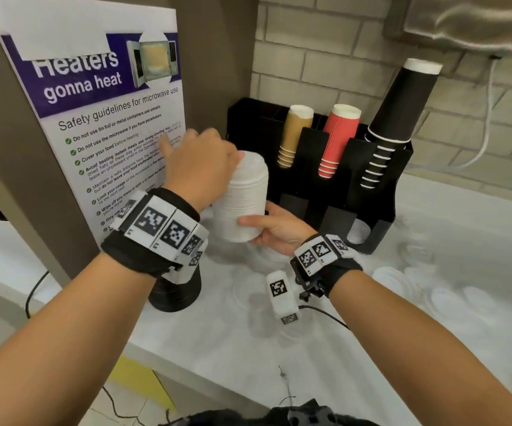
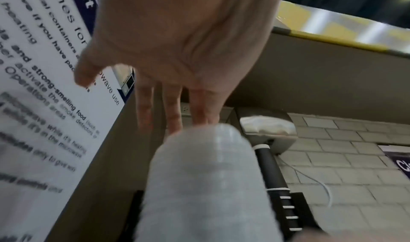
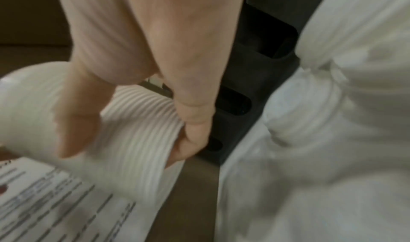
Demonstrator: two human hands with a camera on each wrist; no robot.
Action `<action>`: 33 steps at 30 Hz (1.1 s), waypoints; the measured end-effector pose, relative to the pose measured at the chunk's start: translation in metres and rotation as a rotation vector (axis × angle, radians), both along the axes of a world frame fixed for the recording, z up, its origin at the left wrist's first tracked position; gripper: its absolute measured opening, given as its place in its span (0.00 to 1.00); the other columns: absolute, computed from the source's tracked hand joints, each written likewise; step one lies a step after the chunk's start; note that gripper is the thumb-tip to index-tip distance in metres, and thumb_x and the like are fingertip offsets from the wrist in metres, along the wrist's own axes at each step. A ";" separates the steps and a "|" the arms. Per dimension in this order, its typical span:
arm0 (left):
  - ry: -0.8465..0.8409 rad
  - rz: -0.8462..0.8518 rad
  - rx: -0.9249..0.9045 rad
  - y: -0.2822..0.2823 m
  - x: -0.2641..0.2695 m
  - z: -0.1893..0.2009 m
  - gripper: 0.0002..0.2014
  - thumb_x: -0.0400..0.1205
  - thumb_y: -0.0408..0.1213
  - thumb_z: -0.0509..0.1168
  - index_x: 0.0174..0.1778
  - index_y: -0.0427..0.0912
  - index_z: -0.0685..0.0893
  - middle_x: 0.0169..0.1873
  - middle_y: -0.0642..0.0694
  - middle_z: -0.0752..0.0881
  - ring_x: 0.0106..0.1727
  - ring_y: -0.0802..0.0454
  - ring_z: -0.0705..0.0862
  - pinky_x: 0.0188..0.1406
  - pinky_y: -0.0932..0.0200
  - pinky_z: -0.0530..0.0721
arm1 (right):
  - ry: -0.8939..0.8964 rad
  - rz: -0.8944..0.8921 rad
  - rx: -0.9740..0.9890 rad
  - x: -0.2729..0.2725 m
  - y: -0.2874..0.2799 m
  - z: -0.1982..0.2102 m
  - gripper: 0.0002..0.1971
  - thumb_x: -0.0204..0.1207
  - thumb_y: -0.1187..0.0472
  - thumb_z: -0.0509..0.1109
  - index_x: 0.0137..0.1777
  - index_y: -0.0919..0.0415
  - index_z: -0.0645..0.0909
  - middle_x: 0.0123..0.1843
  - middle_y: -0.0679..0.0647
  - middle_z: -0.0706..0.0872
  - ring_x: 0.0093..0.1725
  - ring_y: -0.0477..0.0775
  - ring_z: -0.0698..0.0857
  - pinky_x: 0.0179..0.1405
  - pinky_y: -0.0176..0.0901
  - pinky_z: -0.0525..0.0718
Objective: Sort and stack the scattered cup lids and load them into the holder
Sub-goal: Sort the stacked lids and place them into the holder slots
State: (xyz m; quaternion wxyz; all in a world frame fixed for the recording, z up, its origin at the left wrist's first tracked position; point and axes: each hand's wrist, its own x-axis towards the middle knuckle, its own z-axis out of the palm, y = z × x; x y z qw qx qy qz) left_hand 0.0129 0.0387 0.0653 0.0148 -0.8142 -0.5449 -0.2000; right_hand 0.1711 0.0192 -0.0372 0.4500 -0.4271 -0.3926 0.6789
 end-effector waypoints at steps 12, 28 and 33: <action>0.282 0.027 -0.538 0.008 -0.007 -0.021 0.45 0.81 0.69 0.31 0.76 0.42 0.75 0.72 0.40 0.78 0.73 0.40 0.75 0.71 0.46 0.67 | -0.163 -0.049 -0.244 -0.044 0.019 -0.049 0.44 0.64 0.76 0.76 0.79 0.62 0.60 0.72 0.68 0.75 0.69 0.73 0.77 0.65 0.74 0.77; 0.087 -0.008 -0.635 0.010 -0.016 -0.019 0.42 0.83 0.68 0.38 0.71 0.38 0.79 0.70 0.38 0.80 0.71 0.42 0.76 0.71 0.49 0.68 | -0.950 0.219 -0.082 -0.038 0.032 -0.047 0.35 0.70 0.56 0.76 0.75 0.62 0.67 0.64 0.61 0.83 0.61 0.60 0.85 0.67 0.54 0.81; 0.064 -0.023 -0.631 0.011 -0.015 -0.016 0.40 0.85 0.65 0.38 0.72 0.37 0.78 0.72 0.38 0.77 0.73 0.42 0.74 0.70 0.51 0.66 | -0.910 0.210 -0.113 -0.035 0.032 -0.048 0.38 0.69 0.58 0.76 0.78 0.62 0.63 0.57 0.61 0.88 0.58 0.58 0.87 0.66 0.54 0.82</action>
